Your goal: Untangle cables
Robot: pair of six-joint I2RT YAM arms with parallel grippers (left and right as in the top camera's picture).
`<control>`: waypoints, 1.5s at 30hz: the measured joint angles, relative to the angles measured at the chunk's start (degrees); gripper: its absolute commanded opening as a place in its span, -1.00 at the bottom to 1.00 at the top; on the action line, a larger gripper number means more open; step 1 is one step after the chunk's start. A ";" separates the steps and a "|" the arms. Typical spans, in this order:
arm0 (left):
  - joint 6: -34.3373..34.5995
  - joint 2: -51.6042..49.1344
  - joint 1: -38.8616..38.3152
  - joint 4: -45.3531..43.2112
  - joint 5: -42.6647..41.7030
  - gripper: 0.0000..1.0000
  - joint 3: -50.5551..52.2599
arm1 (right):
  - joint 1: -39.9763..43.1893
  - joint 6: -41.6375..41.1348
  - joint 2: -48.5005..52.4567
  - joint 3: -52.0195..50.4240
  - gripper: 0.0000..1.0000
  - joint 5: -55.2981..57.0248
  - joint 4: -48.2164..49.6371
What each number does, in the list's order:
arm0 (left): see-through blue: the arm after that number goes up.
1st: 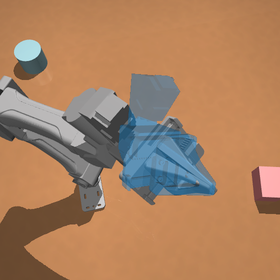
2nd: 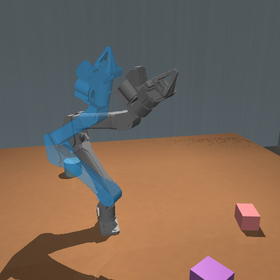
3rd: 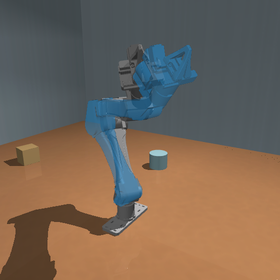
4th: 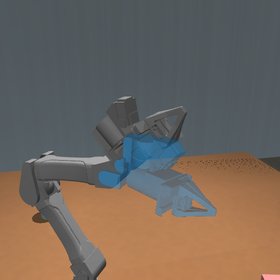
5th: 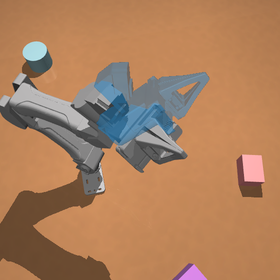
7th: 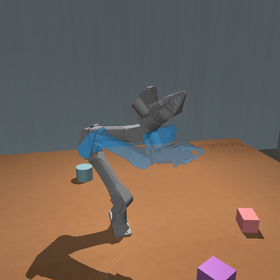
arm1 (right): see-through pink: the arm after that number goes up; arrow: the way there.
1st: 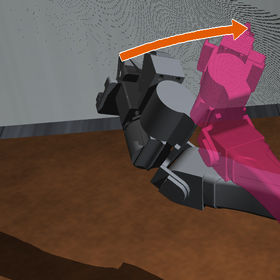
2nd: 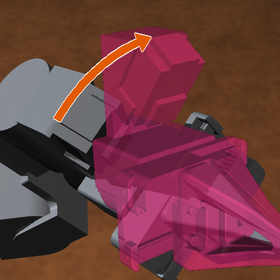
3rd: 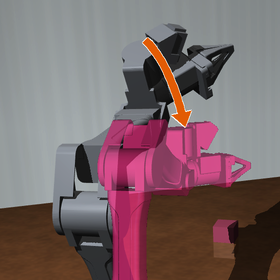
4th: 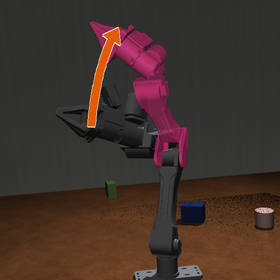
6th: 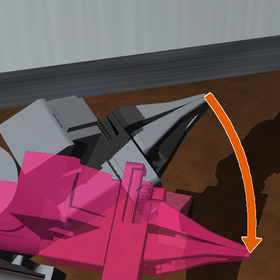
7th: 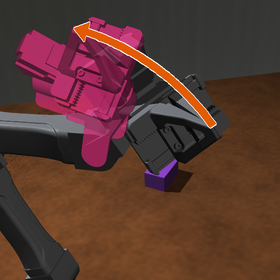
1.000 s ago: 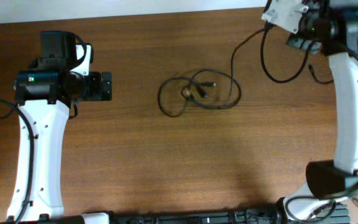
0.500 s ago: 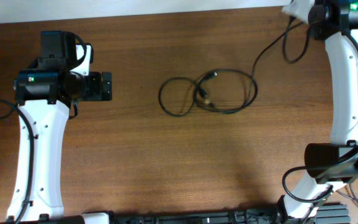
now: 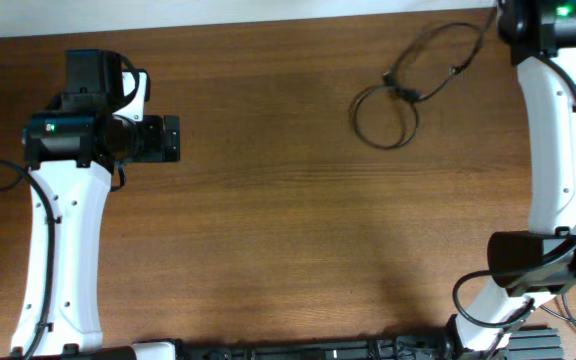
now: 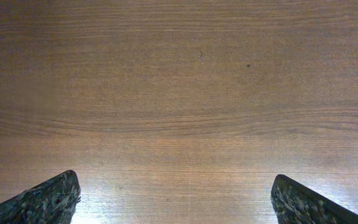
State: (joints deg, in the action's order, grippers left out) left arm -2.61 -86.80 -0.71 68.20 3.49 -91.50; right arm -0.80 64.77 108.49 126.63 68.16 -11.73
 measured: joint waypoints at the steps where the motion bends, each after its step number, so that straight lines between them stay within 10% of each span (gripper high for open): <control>1: 0.00 0.00 0.00 0.00 0.00 0.98 0.00 | -1.07 -0.07 -0.04 0.02 -0.92 0.07 1.90; 18: 0.00 0.00 0.00 -0.02 0.00 0.98 0.00 | -31.23 7.56 -3.32 0.02 -0.92 -21.59 6.03; 30: -2.99 0.00 0.00 -5.03 5.40 0.98 0.00 | -32.46 6.64 -3.34 0.02 -0.92 -17.29 2.36; 37: -2.91 0.00 0.02 -8.59 0.74 0.98 0.00 | -28.37 -8.44 -3.37 0.15 -0.92 -17.84 -12.55; 45: -2.54 -5.70 -2.03 -13.03 -27.41 0.98 -0.11 | -17.05 -34.99 -3.50 0.24 -0.92 -36.98 -28.15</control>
State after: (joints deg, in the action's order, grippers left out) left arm -5.15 -92.51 -2.74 55.18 -23.92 -91.61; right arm -17.85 29.78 104.99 126.87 31.18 -39.88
